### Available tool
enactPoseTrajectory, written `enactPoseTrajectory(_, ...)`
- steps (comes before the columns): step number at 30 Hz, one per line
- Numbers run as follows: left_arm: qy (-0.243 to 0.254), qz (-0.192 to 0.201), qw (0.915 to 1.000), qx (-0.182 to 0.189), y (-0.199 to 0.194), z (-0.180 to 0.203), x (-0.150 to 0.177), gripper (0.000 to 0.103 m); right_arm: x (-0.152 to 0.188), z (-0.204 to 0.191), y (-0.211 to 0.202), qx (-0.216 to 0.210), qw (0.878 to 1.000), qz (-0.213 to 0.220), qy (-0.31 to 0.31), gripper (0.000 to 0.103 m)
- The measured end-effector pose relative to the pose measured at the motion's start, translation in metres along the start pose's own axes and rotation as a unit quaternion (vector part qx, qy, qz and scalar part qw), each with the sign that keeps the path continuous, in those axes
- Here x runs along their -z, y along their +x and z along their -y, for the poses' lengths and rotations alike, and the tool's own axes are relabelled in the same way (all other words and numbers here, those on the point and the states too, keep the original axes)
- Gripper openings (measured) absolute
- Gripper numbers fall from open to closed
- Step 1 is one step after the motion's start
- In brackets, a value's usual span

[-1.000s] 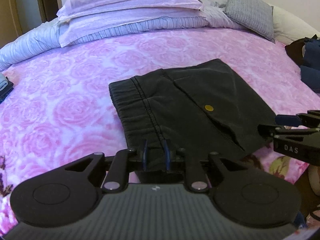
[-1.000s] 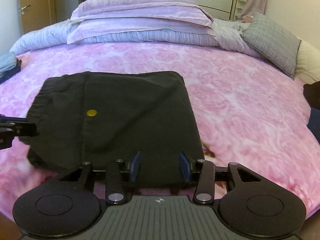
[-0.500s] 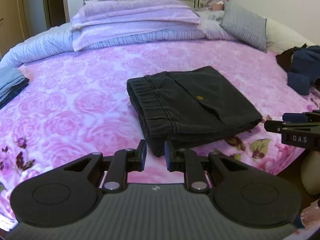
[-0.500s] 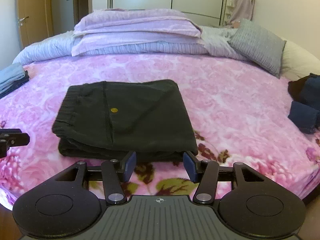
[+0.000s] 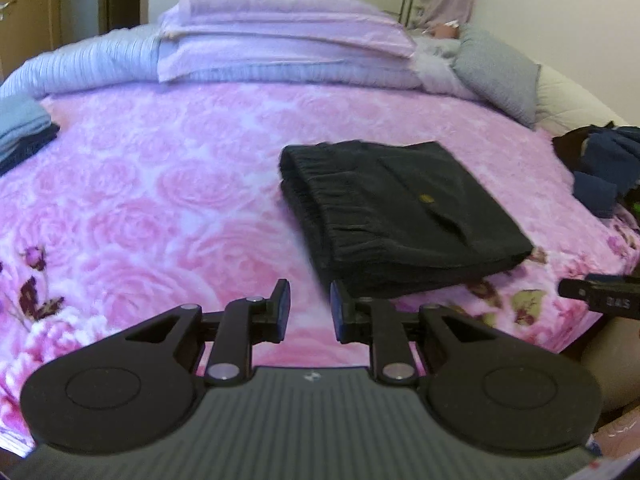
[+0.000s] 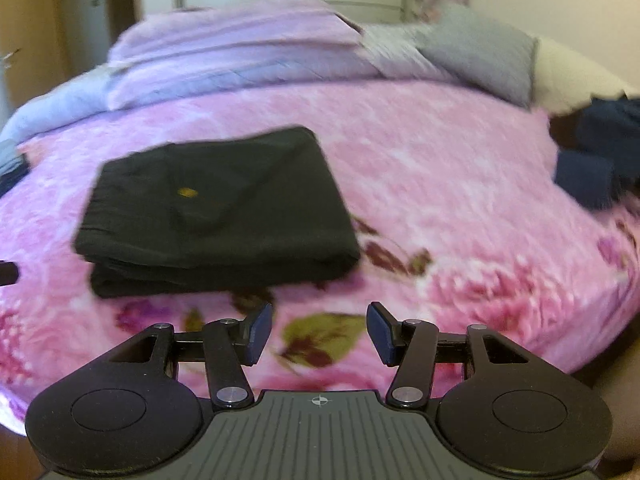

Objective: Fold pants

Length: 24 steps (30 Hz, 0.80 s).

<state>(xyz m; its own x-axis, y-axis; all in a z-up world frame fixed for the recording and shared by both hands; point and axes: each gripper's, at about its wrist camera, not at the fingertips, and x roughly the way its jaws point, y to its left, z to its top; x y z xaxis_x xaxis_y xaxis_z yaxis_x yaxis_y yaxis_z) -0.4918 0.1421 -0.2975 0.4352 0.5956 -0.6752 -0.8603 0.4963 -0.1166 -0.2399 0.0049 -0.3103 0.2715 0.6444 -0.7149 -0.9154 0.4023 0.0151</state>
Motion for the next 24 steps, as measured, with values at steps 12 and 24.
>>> enactPoseTrajectory(12, -0.059, -0.018, 0.9956, 0.070, 0.095, -0.023, -0.075, 0.034, -0.082, 0.060, 0.098, -0.094, 0.993, 0.044, 0.057, 0.050)
enactPoseTrajectory(24, -0.359, -0.136, 0.9000, 0.207, 0.178, -0.086, -0.042, 0.074, -0.126, 0.120, 0.195, -0.295, 0.930, -0.121, 0.181, 0.067)
